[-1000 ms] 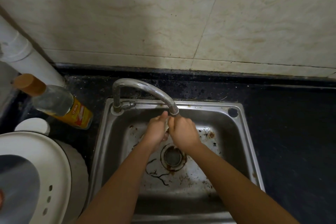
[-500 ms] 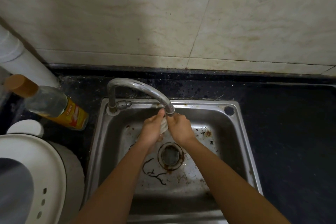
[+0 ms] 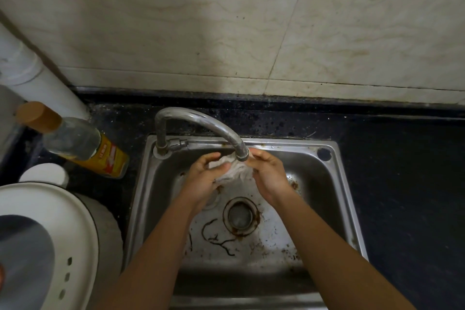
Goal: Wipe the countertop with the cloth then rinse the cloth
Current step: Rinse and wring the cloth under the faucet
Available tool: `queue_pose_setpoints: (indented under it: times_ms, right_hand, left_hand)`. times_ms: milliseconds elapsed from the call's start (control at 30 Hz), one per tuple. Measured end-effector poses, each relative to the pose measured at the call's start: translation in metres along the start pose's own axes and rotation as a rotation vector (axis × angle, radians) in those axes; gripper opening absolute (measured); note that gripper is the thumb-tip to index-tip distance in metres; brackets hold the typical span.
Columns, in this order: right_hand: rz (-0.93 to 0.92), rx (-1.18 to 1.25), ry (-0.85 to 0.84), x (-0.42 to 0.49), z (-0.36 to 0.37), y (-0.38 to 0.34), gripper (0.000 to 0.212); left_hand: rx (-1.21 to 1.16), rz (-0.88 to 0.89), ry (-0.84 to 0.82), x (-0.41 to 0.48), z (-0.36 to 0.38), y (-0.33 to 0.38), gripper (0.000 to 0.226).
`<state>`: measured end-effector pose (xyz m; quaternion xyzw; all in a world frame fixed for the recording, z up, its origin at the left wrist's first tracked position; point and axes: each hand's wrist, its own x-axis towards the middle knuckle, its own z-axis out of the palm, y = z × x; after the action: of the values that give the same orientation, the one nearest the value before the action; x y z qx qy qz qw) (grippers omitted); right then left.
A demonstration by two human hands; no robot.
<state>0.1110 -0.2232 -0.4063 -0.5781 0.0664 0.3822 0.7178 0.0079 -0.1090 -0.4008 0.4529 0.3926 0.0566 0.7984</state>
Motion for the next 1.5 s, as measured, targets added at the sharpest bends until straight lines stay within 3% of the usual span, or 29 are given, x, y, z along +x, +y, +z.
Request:
queue_pose_setpoints:
  times_ms: [67, 133, 200, 333, 467, 600, 667, 733, 833, 1000, 1133, 1267, 1333, 1400, 1500]
  right_hand:
    - [0.041, -0.070, -0.103, 0.000, -0.001, -0.001, 0.039]
    - [0.069, -0.210, -0.184, -0.004, -0.002, -0.002, 0.033]
    - [0.042, -0.390, -0.164, -0.008, 0.000, -0.001, 0.020]
    - [0.008, -0.545, 0.000, -0.007, 0.014, 0.008, 0.022]
    - [-0.092, -0.698, 0.130, -0.012, 0.024, 0.005, 0.033]
    - [-0.406, -0.979, -0.033, -0.032, 0.029, 0.010, 0.055]
    - [-0.474, -1.220, -0.023, -0.030, 0.029, 0.009, 0.054]
    - [-0.348, -1.318, 0.090, -0.020, 0.026, -0.001, 0.047]
    - [-0.203, -1.243, 0.182, -0.017, 0.026, -0.008, 0.038]
    - [-0.417, -1.358, -0.028, -0.039, 0.037, 0.006, 0.045]
    - [-0.356, -1.450, -0.009, -0.027, 0.033, 0.005, 0.032]
    - [-0.008, -1.022, 0.140, -0.011, 0.032, -0.013, 0.033]
    - [0.069, -0.780, 0.161, -0.008, 0.028, -0.020, 0.038]
    - [0.116, -0.529, 0.131, -0.007, 0.020, -0.024, 0.033]
    - [0.182, -0.249, 0.012, -0.004, -0.003, -0.025, 0.029]
  left_hand:
    - [0.075, 0.052, 0.004, -0.001, 0.002, -0.001, 0.018]
    - [0.143, 0.113, 0.087, -0.002, 0.004, 0.000, 0.012]
    - [0.183, 0.163, 0.167, -0.002, 0.008, 0.000, 0.014]
    - [0.294, 0.232, 0.294, 0.002, 0.022, -0.004, 0.021]
    - [0.309, 0.125, 0.361, 0.006, 0.031, -0.002, 0.036]
    - [0.235, -0.073, 0.200, 0.003, 0.035, 0.005, 0.050]
    - [0.220, -0.189, 0.146, 0.000, 0.039, 0.006, 0.051]
    - [0.215, -0.255, 0.158, 0.002, 0.045, 0.004, 0.046]
    - [0.232, -0.257, 0.211, 0.004, 0.049, 0.006, 0.042]
    - [0.137, -0.232, 0.213, 0.010, 0.037, 0.005, 0.045]
    - [0.132, -0.242, 0.222, 0.008, 0.041, 0.001, 0.048]
    - [0.221, -0.227, 0.230, 0.005, 0.039, 0.004, 0.055]
    - [0.134, -0.191, 0.174, 0.002, 0.030, 0.008, 0.043]
    - [-0.003, -0.140, 0.075, 0.000, 0.016, 0.012, 0.027]
    - [-0.108, -0.098, -0.058, 0.003, -0.002, 0.014, 0.030]
